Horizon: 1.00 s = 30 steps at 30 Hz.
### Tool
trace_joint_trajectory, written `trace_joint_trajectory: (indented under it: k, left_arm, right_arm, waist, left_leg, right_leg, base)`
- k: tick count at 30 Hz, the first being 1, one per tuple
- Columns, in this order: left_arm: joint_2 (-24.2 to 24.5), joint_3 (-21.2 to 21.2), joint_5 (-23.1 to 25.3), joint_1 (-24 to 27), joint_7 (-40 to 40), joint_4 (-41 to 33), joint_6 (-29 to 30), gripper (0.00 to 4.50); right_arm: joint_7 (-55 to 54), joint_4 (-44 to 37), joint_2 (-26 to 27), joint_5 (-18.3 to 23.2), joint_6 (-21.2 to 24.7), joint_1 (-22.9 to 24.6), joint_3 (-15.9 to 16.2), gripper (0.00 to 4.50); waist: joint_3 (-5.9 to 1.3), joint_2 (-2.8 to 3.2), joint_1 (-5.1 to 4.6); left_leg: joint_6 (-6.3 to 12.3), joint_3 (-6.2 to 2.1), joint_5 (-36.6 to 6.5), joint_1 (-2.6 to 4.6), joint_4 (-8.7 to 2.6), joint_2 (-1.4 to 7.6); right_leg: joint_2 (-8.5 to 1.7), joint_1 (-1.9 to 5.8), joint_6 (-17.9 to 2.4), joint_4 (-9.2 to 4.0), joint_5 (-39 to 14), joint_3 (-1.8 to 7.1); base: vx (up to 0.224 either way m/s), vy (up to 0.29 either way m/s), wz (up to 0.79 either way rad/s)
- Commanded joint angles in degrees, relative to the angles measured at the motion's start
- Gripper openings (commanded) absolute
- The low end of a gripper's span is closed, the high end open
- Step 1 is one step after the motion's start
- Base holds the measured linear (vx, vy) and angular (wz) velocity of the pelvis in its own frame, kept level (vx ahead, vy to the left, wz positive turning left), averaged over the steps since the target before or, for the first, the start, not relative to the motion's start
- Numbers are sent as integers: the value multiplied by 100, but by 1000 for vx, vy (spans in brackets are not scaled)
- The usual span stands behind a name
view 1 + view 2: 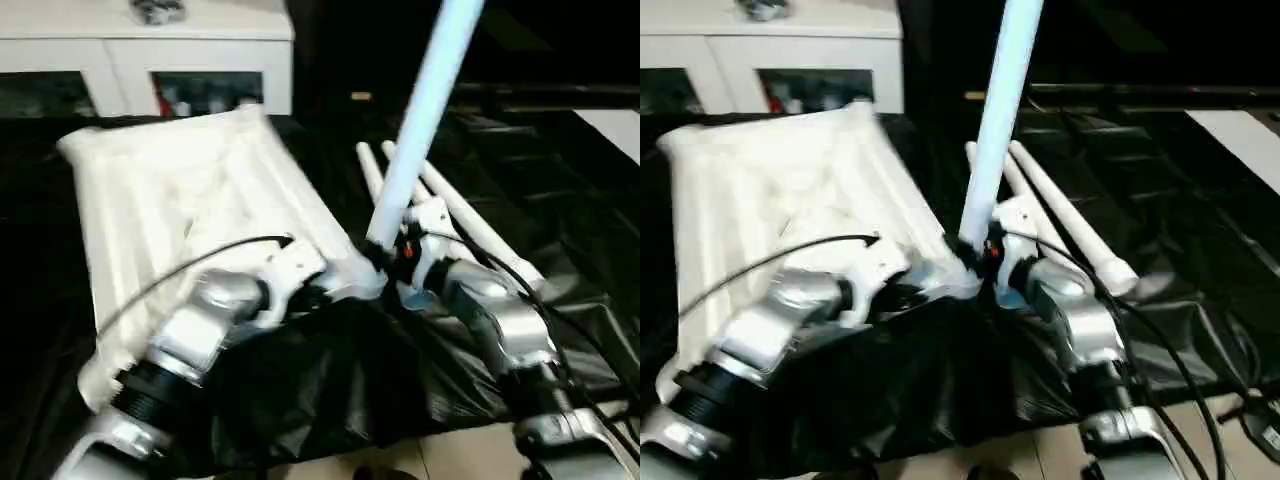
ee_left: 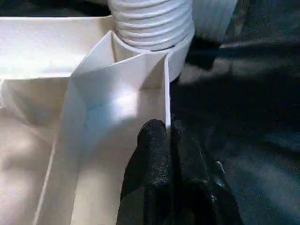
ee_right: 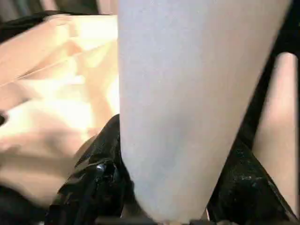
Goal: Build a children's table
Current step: Insert table leg to table base
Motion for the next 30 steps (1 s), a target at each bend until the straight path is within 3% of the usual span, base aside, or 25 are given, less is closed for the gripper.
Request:
trace_joint_trajectory:
  k: [1,3,4,7,8,10,12,13,16,20,21,22,23,25,26,27,30]
  left_arm:
    - [-276,-164,28,-47,117,-526,121,0]
    - [-307,-206,42,-51,170,-476,107,0]
    - [-272,-253,93,-72,169,-417,54,0]
    - [-196,-330,148,-106,202,-385,54,0]
    - [-168,-336,181,-109,257,-429,153,0]
    - [-157,-332,199,-107,298,-470,235,0]
    - [-105,-324,271,-105,356,-442,230,0]
    - [-20,-328,345,-92,378,-388,151,0]
    - [133,-356,481,-56,367,-317,-77,0]
    - [389,-356,503,62,204,-373,-522,0]
    - [502,-349,445,106,86,-412,-737,0]
    - [627,-264,321,169,-36,-501,-881,0]
    - [737,-205,193,225,-221,-569,-1051,0]
    - [798,-177,163,244,-283,-591,-1108,0]
    - [898,-164,114,274,-390,-611,-1411,0]
    - [919,-166,106,278,-406,-612,-1495,27]
    - [941,50,-158,249,-569,-695,-1210,54]
  right_arm:
    - [-358,753,73,-336,523,227,79,189]
    - [-366,799,134,-321,556,182,96,189]
    - [-334,811,160,-330,554,158,131,189]
    - [-313,884,210,-387,528,90,181,189]
    - [-305,921,236,-415,487,47,223,189]
    - [-304,945,250,-432,459,21,248,189]
    - [-288,904,267,-420,384,16,272,189]
    - [-253,783,278,-371,283,43,259,189]
    - [-156,530,307,-229,91,114,173,189]
    - [3,73,357,109,-125,253,-148,189]
    - [132,-99,359,254,-247,303,-268,189]
    - [315,-387,363,567,-288,349,-509,189]
    - [530,-660,333,863,-250,383,-688,189]
    - [633,-809,295,1015,-176,396,-771,189]
    - [784,-995,223,1230,-73,417,-869,189]
    - [804,-1024,209,1270,-56,421,-884,189]
    - [1052,-1235,27,1441,23,438,-942,189]
  waist:
    - [-198,6,20]
    - [-181,24,63]
    - [-180,23,78]
    - [-198,31,65]
    - [-204,39,65]
    - [-196,28,51]
    - [-198,-18,51]
    - [-205,-7,50]
    - [-223,-26,66]
    - [-298,-16,90]
    - [-346,-15,116]
    - [-357,-22,130]
    - [-384,-49,139]
    - [-389,-39,157]
    - [-420,-51,173]
    - [-424,-42,190]
    - [-446,-61,210]
  left_leg:
    - [-457,-344,-3294,208,-520,504]
    - [-425,-298,-3326,297,-476,491]
    - [-436,-292,-3364,306,-490,494]
    - [-510,-316,-3291,216,-563,510]
    - [-533,-311,-3323,224,-567,510]
    - [-548,-302,-3402,239,-555,499]
    - [-499,-306,-3502,284,-508,483]
    - [-495,-317,-3507,278,-508,485]
    - [-479,-323,-3448,281,-511,497]
    - [-441,-296,-3092,236,-525,517]
    - [-366,-252,-2597,200,-514,522]
    - [-282,-219,-2399,193,-494,526]
    - [-193,-210,-2296,174,-479,531]
    - [-133,-206,-2201,169,-465,526]
    - [-64,-184,-1928,158,-441,521]
    - [-50,-168,-1828,171,-432,523]
    - [40,-126,-1469,162,-385,507]
  right_leg:
    - [-523,12,-868,-553,-2662,292]
    - [-494,-62,-897,-599,-2607,312]
    - [-470,-59,-887,-588,-2520,305]
    - [-427,32,-915,-472,-1982,283]
    - [-425,27,-925,-466,-1944,284]
    - [-440,13,-924,-485,-2032,290]
    - [-488,-21,-811,-555,-2579,290]
    - [-495,-14,-745,-578,-2758,285]
    - [-493,-15,-684,-585,-2721,285]
    - [-471,54,-841,-489,-2047,303]
    - [-462,100,-997,-425,-1382,307]
    - [-462,115,-1066,-402,-1186,318]
    - [-463,140,-1084,-394,-1236,313]
    - [-466,144,-1099,-384,-1287,309]
    - [-455,157,-1137,-360,-1150,304]
    - [-451,143,-1153,-351,-1061,304]
    - [-436,160,-1297,-296,-721,292]
  base:
    - [0,0,0]
    - [0,0,0]
    - [0,0,0]
    - [0,0,0]
    - [0,0,0]
    - [0,0,0]
    - [0,0,0]
    - [0,0,0]
    - [0,0,0]
    - [0,0,0]
    - [0,0,0]
    - [0,0,0]
    - [0,0,0]
    - [0,0,0]
    - [0,0,0]
    - [0,0,0]
    - [0,0,0]
